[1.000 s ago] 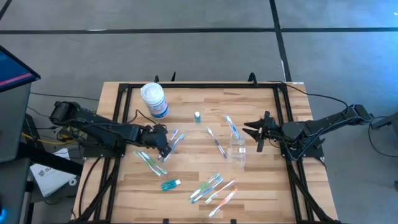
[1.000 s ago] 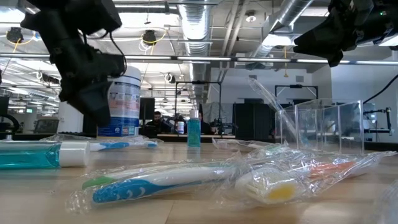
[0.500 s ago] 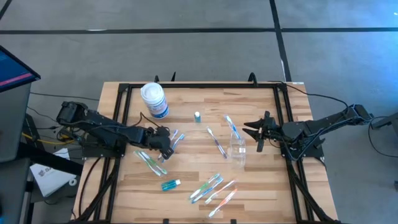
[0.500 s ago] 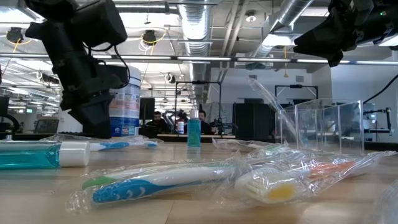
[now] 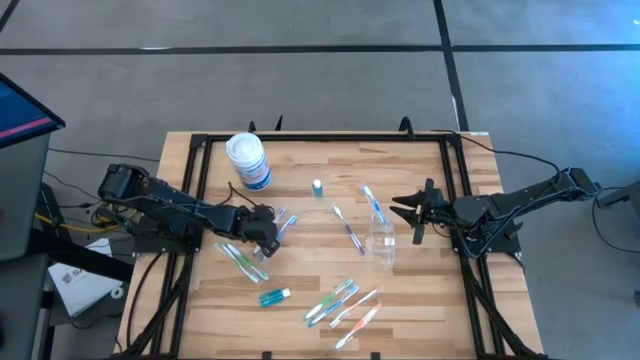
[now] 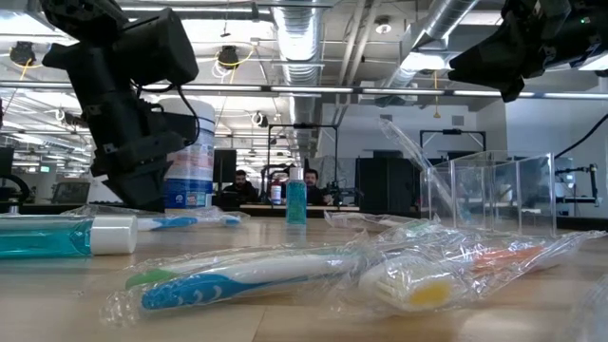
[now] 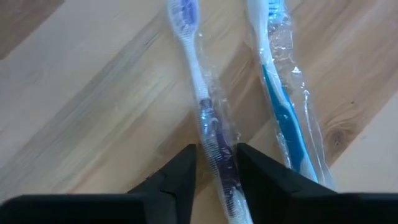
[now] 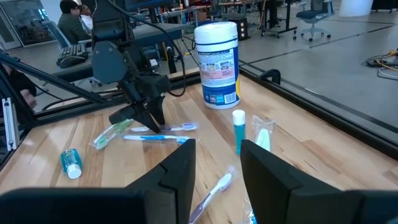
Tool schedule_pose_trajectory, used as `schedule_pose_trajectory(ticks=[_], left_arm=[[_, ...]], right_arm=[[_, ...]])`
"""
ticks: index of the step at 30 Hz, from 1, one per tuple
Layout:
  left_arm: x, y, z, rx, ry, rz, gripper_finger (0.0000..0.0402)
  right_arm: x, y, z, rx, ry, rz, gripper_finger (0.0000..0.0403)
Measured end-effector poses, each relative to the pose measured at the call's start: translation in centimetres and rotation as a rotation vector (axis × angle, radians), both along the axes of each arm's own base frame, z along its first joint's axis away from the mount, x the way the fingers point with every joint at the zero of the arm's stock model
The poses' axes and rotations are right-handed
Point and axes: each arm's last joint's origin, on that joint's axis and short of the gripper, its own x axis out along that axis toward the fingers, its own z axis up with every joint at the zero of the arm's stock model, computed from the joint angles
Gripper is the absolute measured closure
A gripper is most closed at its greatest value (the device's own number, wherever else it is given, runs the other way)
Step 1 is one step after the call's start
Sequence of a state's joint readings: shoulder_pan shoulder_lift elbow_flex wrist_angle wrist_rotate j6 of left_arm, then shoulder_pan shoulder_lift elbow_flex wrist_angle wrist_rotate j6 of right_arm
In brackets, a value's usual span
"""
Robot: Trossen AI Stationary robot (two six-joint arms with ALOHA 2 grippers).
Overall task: Pick & Place toothbrushing station
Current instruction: Put the purple toothbrush into the transparent organizer
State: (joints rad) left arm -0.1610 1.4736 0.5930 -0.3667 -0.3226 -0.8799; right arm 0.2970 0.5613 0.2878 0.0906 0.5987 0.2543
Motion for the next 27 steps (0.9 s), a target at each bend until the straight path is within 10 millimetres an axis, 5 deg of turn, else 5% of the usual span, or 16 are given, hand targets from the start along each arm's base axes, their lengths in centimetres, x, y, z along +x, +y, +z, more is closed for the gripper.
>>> schedule_pose_trajectory(ticks=[6, 17, 27], left_arm=[[0.3, -0.1, 0.2, -0.031, -0.029, -0.009, 0.0388], [0.3, -0.1, 0.4, -0.013, -0.048, -0.011, 0.0397], [0.1, -0.8, 3.6, 0.116, -0.247, -0.035, 0.0399]], right_arm=[[0.0, 0.0, 0.0, 0.0, 0.0, 0.0, 0.0285], [0.0, 0.0, 0.0, 0.0, 0.0, 0.0, 0.0285], [0.0, 0.0, 0.2, 0.005, -0.017, 0.0, 0.0285]])
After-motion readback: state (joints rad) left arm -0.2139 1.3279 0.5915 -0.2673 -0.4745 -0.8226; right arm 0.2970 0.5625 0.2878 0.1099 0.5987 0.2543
